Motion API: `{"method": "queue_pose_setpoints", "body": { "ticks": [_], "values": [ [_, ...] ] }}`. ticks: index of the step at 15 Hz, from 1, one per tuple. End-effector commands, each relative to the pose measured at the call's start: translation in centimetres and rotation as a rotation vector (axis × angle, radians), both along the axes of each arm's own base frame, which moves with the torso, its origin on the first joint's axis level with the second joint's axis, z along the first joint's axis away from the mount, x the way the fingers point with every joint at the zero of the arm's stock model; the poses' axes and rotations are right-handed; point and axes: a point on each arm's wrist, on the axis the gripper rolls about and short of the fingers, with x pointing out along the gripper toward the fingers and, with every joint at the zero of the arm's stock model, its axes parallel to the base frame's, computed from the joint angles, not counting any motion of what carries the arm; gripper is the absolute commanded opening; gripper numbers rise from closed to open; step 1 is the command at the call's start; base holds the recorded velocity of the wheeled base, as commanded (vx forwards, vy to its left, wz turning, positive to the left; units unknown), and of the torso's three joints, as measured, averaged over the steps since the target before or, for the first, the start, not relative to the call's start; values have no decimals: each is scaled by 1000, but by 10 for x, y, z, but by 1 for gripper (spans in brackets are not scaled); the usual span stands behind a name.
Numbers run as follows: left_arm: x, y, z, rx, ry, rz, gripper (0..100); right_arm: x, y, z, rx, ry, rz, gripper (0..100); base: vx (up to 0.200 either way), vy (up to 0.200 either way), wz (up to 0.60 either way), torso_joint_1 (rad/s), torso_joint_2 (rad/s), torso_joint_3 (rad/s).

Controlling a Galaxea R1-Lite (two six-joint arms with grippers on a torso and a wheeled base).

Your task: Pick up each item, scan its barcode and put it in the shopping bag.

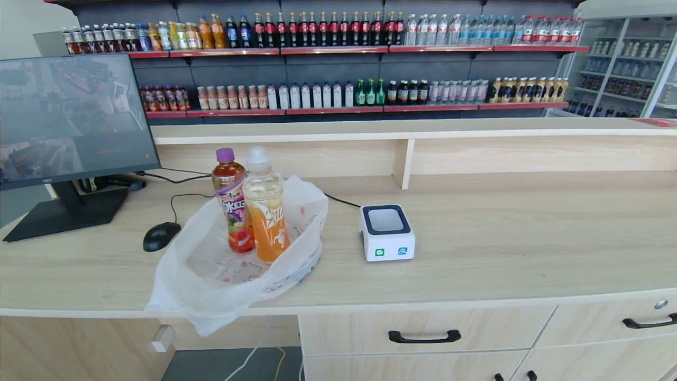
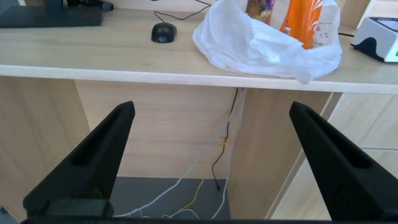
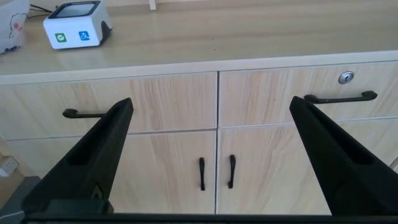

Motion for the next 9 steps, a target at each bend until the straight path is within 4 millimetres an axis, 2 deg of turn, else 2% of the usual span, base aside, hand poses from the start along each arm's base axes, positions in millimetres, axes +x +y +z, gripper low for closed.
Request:
{"method": "queue_pose_setpoints", "body": {
  "ticks": [1, 9],
  "values": [
    [0, 0, 0, 0, -2, 0, 100, 0, 0, 0, 1, 2, 0, 100, 0, 0, 0, 0, 0, 0],
    [0, 0, 0, 0, -2, 0, 100, 0, 0, 0, -18, 3, 0, 100, 0, 0, 0, 0, 0, 0]
  ]
}}
